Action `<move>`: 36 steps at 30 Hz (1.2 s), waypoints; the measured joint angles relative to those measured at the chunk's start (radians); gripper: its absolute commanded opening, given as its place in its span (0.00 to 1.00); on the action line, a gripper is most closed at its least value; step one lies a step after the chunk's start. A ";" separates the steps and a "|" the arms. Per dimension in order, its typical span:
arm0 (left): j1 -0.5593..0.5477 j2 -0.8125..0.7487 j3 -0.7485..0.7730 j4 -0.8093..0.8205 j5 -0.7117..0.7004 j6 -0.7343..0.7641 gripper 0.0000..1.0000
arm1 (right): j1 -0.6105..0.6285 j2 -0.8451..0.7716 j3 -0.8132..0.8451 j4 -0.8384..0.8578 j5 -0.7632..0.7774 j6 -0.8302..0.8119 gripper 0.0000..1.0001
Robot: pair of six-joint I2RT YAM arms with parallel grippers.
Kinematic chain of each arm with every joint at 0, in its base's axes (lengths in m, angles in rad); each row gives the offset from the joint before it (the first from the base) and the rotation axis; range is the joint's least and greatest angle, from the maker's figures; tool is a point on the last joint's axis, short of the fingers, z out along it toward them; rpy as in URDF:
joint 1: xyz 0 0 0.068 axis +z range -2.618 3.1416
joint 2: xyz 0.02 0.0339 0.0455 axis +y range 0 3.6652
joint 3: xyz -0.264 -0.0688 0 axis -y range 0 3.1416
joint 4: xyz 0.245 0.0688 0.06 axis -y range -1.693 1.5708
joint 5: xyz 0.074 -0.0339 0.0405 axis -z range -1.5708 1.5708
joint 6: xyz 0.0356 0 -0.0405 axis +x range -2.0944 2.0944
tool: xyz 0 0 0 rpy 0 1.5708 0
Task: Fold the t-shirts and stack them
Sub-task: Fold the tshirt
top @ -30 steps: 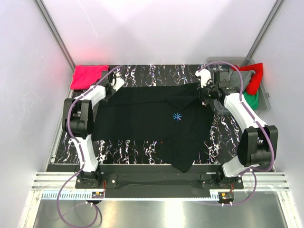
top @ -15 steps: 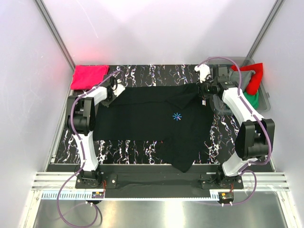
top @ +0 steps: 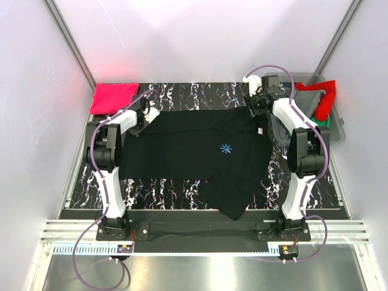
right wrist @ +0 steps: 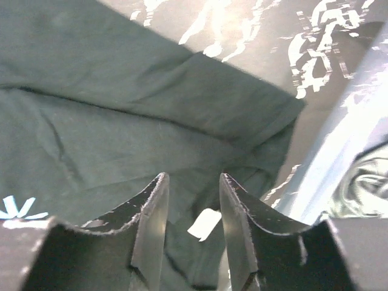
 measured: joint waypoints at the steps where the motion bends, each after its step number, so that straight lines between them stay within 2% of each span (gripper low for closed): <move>1: 0.000 0.000 0.000 0.000 0.000 0.000 0.00 | 0.000 0.012 0.008 0.007 0.017 -0.005 0.45; 4: -0.001 0.000 0.000 0.000 -0.002 0.000 0.00 | 0.000 0.000 0.008 0.010 0.005 -0.049 0.42; 12: -0.001 0.000 0.000 0.000 -0.002 -0.003 0.00 | 0.073 -0.165 -0.145 -0.084 -0.208 -0.258 0.38; 17: -0.002 0.000 0.000 0.000 -0.004 -0.006 0.00 | 0.140 -0.107 -0.162 -0.143 -0.271 -0.305 0.39; 24: -0.002 0.000 0.000 0.001 -0.006 -0.006 0.00 | 0.141 0.048 -0.122 -0.185 -0.261 -0.321 0.39; 36: -0.003 0.001 0.000 0.001 -0.010 -0.009 0.00 | 0.141 0.096 -0.051 -0.182 -0.220 -0.332 0.37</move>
